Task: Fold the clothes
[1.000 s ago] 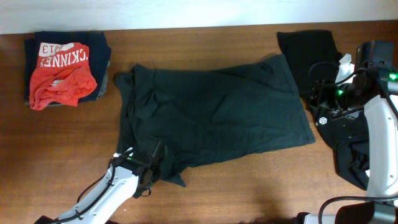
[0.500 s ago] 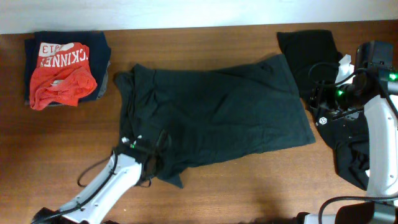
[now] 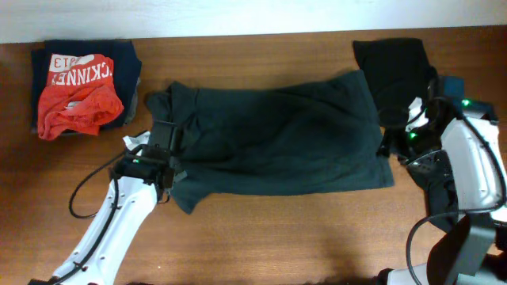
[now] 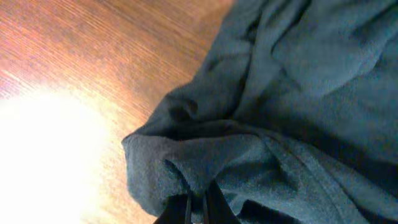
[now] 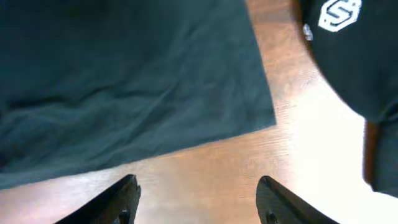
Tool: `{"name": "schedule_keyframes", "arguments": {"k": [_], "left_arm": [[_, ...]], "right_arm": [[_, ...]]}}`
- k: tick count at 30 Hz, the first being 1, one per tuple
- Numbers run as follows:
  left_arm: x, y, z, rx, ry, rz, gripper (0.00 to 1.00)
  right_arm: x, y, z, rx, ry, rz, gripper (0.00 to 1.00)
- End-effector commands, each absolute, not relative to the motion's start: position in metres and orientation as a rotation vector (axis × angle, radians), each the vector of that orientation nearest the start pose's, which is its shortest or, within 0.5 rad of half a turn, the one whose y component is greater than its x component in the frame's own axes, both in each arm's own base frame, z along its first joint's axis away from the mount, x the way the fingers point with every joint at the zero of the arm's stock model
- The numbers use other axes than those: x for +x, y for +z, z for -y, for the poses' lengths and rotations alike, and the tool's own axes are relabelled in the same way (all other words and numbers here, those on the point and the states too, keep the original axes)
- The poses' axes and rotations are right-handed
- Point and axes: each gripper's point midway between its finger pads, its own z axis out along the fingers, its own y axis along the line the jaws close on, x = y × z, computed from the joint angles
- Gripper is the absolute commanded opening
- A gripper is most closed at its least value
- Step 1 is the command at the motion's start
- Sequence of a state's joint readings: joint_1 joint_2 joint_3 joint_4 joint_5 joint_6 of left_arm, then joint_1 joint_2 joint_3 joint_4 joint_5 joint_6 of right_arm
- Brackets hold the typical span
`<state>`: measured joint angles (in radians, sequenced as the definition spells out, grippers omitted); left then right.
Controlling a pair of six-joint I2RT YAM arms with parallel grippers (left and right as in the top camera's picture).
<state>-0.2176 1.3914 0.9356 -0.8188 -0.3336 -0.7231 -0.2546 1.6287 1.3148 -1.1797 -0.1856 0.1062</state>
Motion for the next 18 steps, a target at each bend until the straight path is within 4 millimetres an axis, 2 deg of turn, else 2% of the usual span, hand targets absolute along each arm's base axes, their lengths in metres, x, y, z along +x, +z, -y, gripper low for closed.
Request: {"name": "schedule_keyframes", "arguments": {"k": [1,8,13,18], "left_arm": [[0.303,0.101,-0.011,-0.759,0.253,-2.574,0.01],[0.311,0.104,-0.011,-0.743,0.237,-2.550,0.00],[0.314,0.105,-0.011,-0.740,0.230,-2.541,0.00],[0.314,0.105,-0.011,-0.740,0.229,-2.539,0.01]], "right_arm": [[0.293,0.089,0.041,0.564,0.302,-3.017,0.64],[0.278,0.044,0.037,0.645,0.312,-3.019,0.53],[0.271,0.033,0.035,0.657,0.312,-3.028,0.51],[0.266,0.018,0.042,0.656,0.238,-3.022,0.51]]}}
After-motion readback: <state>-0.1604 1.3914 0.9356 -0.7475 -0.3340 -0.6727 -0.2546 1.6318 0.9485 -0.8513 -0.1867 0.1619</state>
